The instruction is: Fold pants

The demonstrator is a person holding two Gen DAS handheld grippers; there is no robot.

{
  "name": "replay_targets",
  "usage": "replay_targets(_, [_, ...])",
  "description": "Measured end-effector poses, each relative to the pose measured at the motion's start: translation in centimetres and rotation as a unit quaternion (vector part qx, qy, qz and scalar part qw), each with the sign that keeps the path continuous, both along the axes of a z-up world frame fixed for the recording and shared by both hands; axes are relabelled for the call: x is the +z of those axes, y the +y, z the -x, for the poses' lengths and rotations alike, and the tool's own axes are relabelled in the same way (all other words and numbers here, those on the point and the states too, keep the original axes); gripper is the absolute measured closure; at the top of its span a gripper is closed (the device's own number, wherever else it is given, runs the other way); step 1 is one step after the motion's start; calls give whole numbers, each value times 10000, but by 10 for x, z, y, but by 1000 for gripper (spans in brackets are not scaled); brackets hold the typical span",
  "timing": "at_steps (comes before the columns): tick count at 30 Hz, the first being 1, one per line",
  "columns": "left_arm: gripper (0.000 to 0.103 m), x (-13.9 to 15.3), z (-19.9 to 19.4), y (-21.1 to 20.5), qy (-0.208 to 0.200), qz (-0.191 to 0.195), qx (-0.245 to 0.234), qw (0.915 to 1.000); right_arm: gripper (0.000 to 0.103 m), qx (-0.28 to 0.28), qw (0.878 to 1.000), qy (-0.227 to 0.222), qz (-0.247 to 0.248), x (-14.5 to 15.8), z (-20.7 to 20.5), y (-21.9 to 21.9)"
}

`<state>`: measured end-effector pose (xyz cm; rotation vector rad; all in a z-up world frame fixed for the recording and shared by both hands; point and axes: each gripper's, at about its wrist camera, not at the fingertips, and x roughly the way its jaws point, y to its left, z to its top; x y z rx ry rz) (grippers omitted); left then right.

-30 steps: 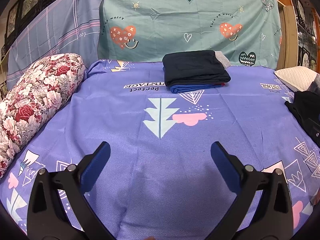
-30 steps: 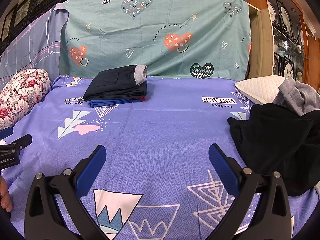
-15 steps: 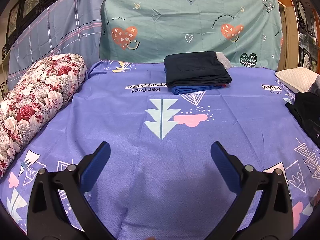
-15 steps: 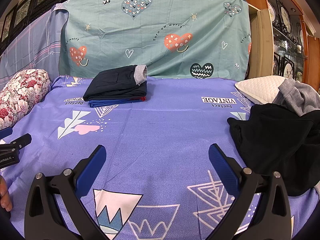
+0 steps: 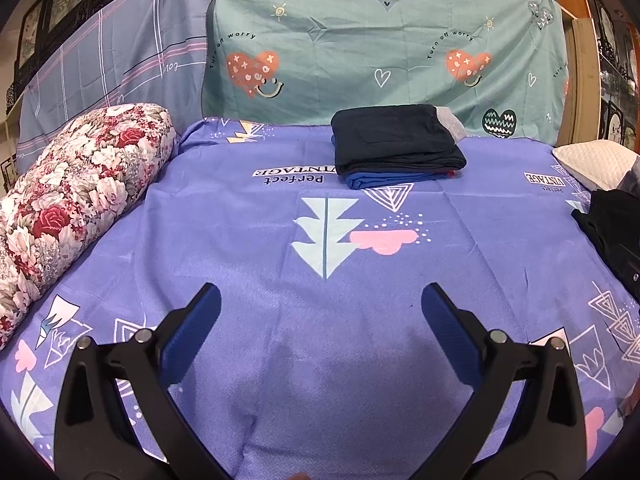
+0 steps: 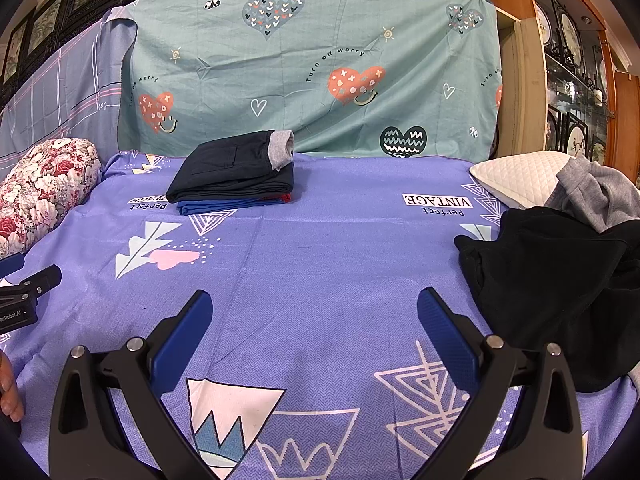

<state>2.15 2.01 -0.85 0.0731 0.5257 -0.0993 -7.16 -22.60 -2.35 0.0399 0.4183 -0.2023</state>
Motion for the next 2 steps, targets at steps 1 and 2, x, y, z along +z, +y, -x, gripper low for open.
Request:
replay_targets(1, [2, 0, 0, 1, 8, 13, 11, 10000, 1, -1, 10000, -3, 0, 0, 0, 0])
replay_targets(2, [2, 0, 0, 1, 20, 25, 20, 10000, 1, 1, 10000, 1, 0, 0, 0, 0])
